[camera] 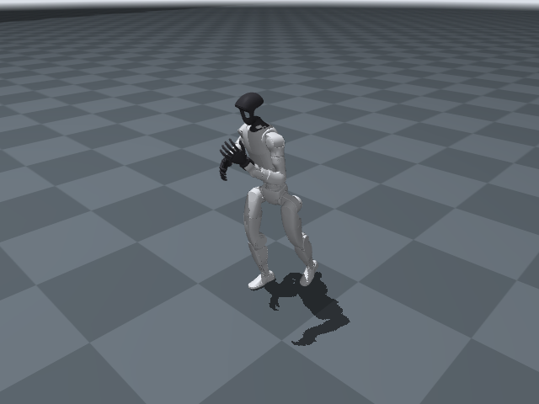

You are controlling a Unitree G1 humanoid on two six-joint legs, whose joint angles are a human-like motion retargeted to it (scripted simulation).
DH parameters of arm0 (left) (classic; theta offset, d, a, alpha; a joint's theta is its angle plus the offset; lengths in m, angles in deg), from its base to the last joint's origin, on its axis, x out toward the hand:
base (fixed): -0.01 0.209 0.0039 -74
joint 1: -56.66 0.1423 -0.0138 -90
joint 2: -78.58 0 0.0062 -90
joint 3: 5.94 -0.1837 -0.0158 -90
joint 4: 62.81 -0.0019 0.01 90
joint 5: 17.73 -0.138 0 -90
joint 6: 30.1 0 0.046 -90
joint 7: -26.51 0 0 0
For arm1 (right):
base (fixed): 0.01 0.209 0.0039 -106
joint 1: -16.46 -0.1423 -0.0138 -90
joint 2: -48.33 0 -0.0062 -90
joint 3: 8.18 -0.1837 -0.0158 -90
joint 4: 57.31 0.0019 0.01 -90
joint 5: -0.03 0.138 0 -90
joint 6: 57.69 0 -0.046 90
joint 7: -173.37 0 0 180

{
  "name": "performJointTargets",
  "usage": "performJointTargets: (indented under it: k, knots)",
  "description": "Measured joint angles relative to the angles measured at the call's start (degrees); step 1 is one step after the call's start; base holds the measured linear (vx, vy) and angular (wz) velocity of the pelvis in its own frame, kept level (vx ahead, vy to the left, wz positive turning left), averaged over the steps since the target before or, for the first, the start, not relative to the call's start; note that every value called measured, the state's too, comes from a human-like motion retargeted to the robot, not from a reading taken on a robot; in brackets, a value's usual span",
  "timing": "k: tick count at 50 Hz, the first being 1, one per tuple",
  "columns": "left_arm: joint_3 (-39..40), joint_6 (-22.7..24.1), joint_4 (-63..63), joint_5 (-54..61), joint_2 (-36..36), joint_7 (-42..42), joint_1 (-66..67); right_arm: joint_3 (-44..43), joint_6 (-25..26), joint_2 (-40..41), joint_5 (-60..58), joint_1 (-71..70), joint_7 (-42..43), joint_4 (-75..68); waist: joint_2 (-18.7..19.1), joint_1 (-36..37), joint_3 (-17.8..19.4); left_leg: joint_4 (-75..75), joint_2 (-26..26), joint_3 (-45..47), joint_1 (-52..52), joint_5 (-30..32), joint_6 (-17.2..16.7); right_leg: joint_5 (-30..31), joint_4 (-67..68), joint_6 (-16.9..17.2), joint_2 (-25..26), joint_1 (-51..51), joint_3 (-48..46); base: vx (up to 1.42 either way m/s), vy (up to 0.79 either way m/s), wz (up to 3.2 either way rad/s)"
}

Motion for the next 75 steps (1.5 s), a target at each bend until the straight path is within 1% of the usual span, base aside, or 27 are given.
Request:
performJointTargets:
  k: [3, 5, 9, 13, 18, 20, 22, 25, 28, 31, 34, 37, 40, 43, 46, 48, 50, 53, 56, 60, 63, 66, 67, 68, 70, 72, 75]
  knots:
    - [-3.5, -2.3, 2.3, 6.5, 2.5, -7.0, 4.4, 1.1, 2.8, 7.5, 4.8, -1.4, -2.1, -7.1, -3.8, -0.9, 4.4, -5.0, -2.5, -2.4, 12.5, 10.2, -0.8, 0.2, -12.7, 5.7, -1.9, 4.2, -4.0, 1.38, -0.33, 0.0]
    - [-5.4, -2.9, 2.1, 7.2, 5.4, -9.3, 8.6, 1.9, 3.3, 10.8, -2.5, -5.5, -0.7, -11.5, -6.9, 1.2, 7.7, -1.8, -4.4, -2.9, 17.9, 11.4, 1.9, 1.1, -12.2, 7.0, -2.9, 6.6, -3.2, 1.29, -0.29, -0.88]
    - [-7.0, -0.8, -7.8, -7.3, 9.5, -2.9, 19.9, 8.2, 1.4, 14.1, -6.9, -19.1, 5.4, -16.9, -8.3, 9.0, 10.4, 36.3, -1.8, 5.4, 5.4, -3.7, 9.8, -7.9, 1.9, 0.3, -4.1, 8.4, 2.9, 1.15, -0.18, -1.13]
    - [-4.3, 0.1, -11.9, -3.4, 13.4, 0.1, 35.6, 11.8, -0.3, 15.7, -6.5, -36.8, 7.6, -11.6, -7.7, 18.3, 5.7, 60.4, 2.3, 6.0, -18.8, -14.4, 14.9, -15.5, 9.6, -1.7, -2.5, 5.5, 5.0, 1.14, -0.1, -0.58]
    - [2.7, 1.2, -3.2, 9.8, 26.3, -4.1, 50.6, 11.2, -1.7, 27.0, -1.0, -40.0, 11.6, -3.0, -17.6, 36.5, -0.2, 35.9, -3.5, 10.8, -29.5, -14.1, 14.6, -3.0, -0.5, 3.6, -6.0, 12.9, 9.8, 1.32, -0.01, -0.91]
    - [5.4, 0.5, -1.4, 11.8, 29.1, -7.7, 51.1, 12.4, -2.7, 31.5, 4.6, -36.5, 10.7, -0.8, -19.8, 43.7, -0.3, 14.4, -4.4, 14.4, -25.4, -10.7, 10.6, 5.4, -4.6, 5.5, -6.1, 18.3, 11.9, 1.43, 0.16, -1.03]
    - [7.3, -0.8, -0.7, 11.5, 28.8, -12.1, 48.2, 14.0, -2.6, 33.1, 5.7, -32.4, 7.6, 0.1, -17.6, 47.5, 1.3, -1.1, -3.5, 17.4, -19.7, -8.9, 4.2, 12.4, -8.9, 5.7, -3.5, 27.6, 12.6, 1.44, 0.23, -0.31]
    - [6.9, -2.5, -1.6, 9.6, 24.7, -15.8, 38.3, 14.6, -0.3, 29.8, 3.6, -26.2, 0.9, -1.0, -11.5, 44.8, 7.1, -4.0, -2.7, 16.9, -13.2, -7.7, -1.2, 19.5, -12.1, 3.1, 0.9, 43.5, 11.7, 1.35, 0.19, 1.38]
    - [-1.6, -3.1, -7.4, 7.3, 17.7, -16.1, 21.2, 12.9, -1.9, 25.8, -0.8, -17.8, 5.2, -5.9, -7.9, 37.6, 14.1, 10.1, -1.3, 7.6, -8.1, -14.9, 1.6, 14.8, 4.3, 1.2, 3.3, 47.9, 4.0, 1.23, 0.05, 2.38]
    - [-14.2, -1.0, -16.1, -1.6, 6.5, -10.3, -1.1, 11.5, -2.0, 23.1, -3.0, -10.8, 5.0, -12.3, -11.5, 33.8, 16.5, 20.8, -3.1, 3.1, -8.1, -24.1, 6.1, -0.6, 35.5, -0.9, -3.8, 33.2, -0.4, 1.12, -0.1, 1.31]
    - [-18.3, -0.2, -17.9, -2.5, -2.4, -3.7, -17.8, 9.3, 0.0, 17.9, 1.4, -7.6, -0.7, -12.2, -17.4, 27.3, 9.1, 20.8, -5.6, 3.0, -12.6, -24.8, 9.4, -8.9, 52.2, -1.1, -8.9, 7.5, 4.2, 1.12, -0.17, 0.4]
    - [-17.7, -0.2, -14.8, -3.7, -5.3, -2.4, -24.4, 8.1, 0.1, 11.2, 7.3, -5.5, -3.8, -8.0, -13.3, 16.1, 3.2, 13.0, -2.4, 1.1, -7.8, -17.1, 6.3, -9.3, 39.8, -2.5, -5.7, -2.2, 3.9, 1.22, -0.22, 0.66]
    - [-18.2, -0.9, -12.0, -5.9, -4.4, -4.4, -25.3, 8.3, 0.5, 8.2, 11.3, -5.7, -4.5, -7.0, -7.4, 6.3, 0.3, 4.5, 0.7, -1.0, -1.0, -3.6, 1.7, -3.1, 8.2, -2.4, -2.7, -0.4, -0.2, 1.3, -0.36, 0.58]
    - [-16.3, -3.5, -8.3, -1.9, -0.4, -9.6, -21.5, 7.6, 2.4, 11.2, 9.9, -9.3, -3.6, -9.5, -8.6, 0.7, 3.8, -2.0, -0.3, -3.2, 11.7, 6.2, 0.5, -1.6, -11.3, 3.8, -4.1, 4.3, -4.0, 1.39, -0.47, 0.11]
    - [-12.6, -4.9, -5.9, -1.2, 2.9, -12.3, -10.4, 6.9, 2.6, 16.9, 3.1, -14.1, 0.5, -13.1, -11.3, 1.1, 8.7, 3.9, -1.8, -3.6, 19.4, 7.7, 2.6, 0.7, -11.2, 5.7, -6.2, 7.6, -4.6, 1.33, -0.42, -0.76]
    - [-10.0, -4.2, -7.7, -4.0, 3.7, -11.2, -0.2, 8.9, 2.2, 21.8, 0.0, -19.6, 4.2, -17.5, -12.1, 3.6, 12.1, 19.3, -2.1, -0.5, 17.4, 2.6, 5.4, -0.3, -5.7, 2.6, -6.6, 10.3, -2.3, 1.23, -0.33, -1.38]
    - [-7.6, -3.8, -12.1, -5.1, 3.5, -9.0, 10.2, 11.6, 1.9, 26.3, -2.7, -28.0, 7.3, -22.8, -9.9, 7.1, 13.9, 39.5, 1.0, 2.9, 8.5, -5.6, 8.5, -7.5, 3.1, -1.6, -4.4, 9.4, 0.7, 1.15, -0.25, -1.4]
    - [-4.7, -4.1, -13.5, 6.2, 4.6, -10.5, 24.2, 11.5, 2.3, 30.2, -7.5, -39.3, 9.0, -24.1, -8.1, 14.8, 11.6, 57.3, 3.0, 4.1, -9.3, -14.0, 12.4, -13.5, 10.3, -2.7, -2.1, 5.9, 3.7, 1.14, -0.18, -1.06]
    - [-2.3, -4.6, -7.8, 15.7, 12.1, -12.6, 35.7, 9.0, 1.4, 33.4, -4.5, -41.3, 11.3, -18.9, -12.1, 25.5, 7.1, 53.8, -0.4, 6.0, -22.3, -16.1, 14.2, -10.8, 5.4, -0.4, -3.2, 8.4, 6.1, 1.21, -0.13, -0.82]
    - [5.0, -5.1, -2.5, 18.4, 19.6, -14.8, 47.9, 8.6, -0.1, 35.1, 2.4, -38.3, 11.5, -12.0, -18.0, 37.4, 4.2, 22.8, -2.9, 14.5, -25.0, -10.3, 9.7, 1.8, -4.9, 3.5, -4.8, 16.8, 10.3, 1.3, 0.01, -0.92]
    - [12.4, -6.2, -1.5, 17.4, 17.8, -19.7, 54.9, 9.9, 1.2, 33.2, 6.3, -35.2, 4.2, -9.4, -14.4, 40.0, 5.5, -0.8, -1.3, 20.0, -17.7, -8.0, -0.1, 11.2, -10.6, 3.3, -0.9, 28.9, 14.4, 1.35, 0.16, -0.77]
    - [12.9, -5.6, -1.9, 4.4, 16.1, -17.2, 50.9, 10.9, 2.1, 30.7, 7.1, -29.4, -2.4, -8.3, -7.8, 36.8, 9.6, -2.5, 1.8, 17.2, -11.3, -7.8, -5.4, 12.7, -3.7, -0.7, 4.0, 38.1, 16.2, 1.3, 0.17, 0.29]
    - [9.8, -5.4, -3.9, -1.1, 15.9, -14.1, 45.5, 11.3, 2.1, 30.3, 7.6, -27.7, -2.9, -9.2, -6.9, 35.5, 10.2, 0.0, 2.5, 15.4, -10.8, -8.1, -4.3, 10.1, 5.6, -1.4, 4.4, 35.9, 14.9, 1.15, 0.12, 0.69]
    - [4.0, -5.2, -7.9, -5.3, 15.9, -9.0, 36.7, 11.9, 2.1, 30.8, 7.8, -27.2, -1.5, -11.7, -8.9, 34.9, 9.6, 3.6, 1.3, 13.8, -12.6, -10.0, 0.6, 5.0, 21.7, 0.0, 2.0, 27.7, 12.0, 1.09, 0.12, 0.8]
    - [-7.0, -5.3, -15.2, -11.4, 14.0, -5.0, 20.1, 13.0, 0.3, 31.3, 4.5, -23.0, 4.3, -17.1, -7.9, 31.2, 13.3, 11.7, 1.7, 10.5, -9.3, -16.6, 2.8, -2.4, 34.6, -4.6, -0.2, 26.1, 7.4, 1.04, 0.1, 1.09]
    - [-14.3, -5.1, -19.2, -15.3, 12.5, -3.8, 3.0, 11.5, -0.7, 29.3, -0.9, -19.7, 8.9, -19.4, -10.3, 28.0, 14.0, 18.2, -0.4, 9.2, -9.8, -22.0, 5.7, -9.3, 46.2, -5.7, -3.9, 17.2, 7.0, 1.02, 0.05, 0.9]
    - [-15.3, -4.1, -16.2, -21.9, 12.8, -5.4, -13.5, 5.6, -2.8, 21.5, -3.3, -12.3, 5.1, -11.5, -10.8, 19.1, 8.9, 19.5, -1.1, 7.4, -10.5, -23.8, 5.3, -13.8, 47.4, -6.4, -3.8, 2.9, 7.7, 1.11, -0.01, 0.82]
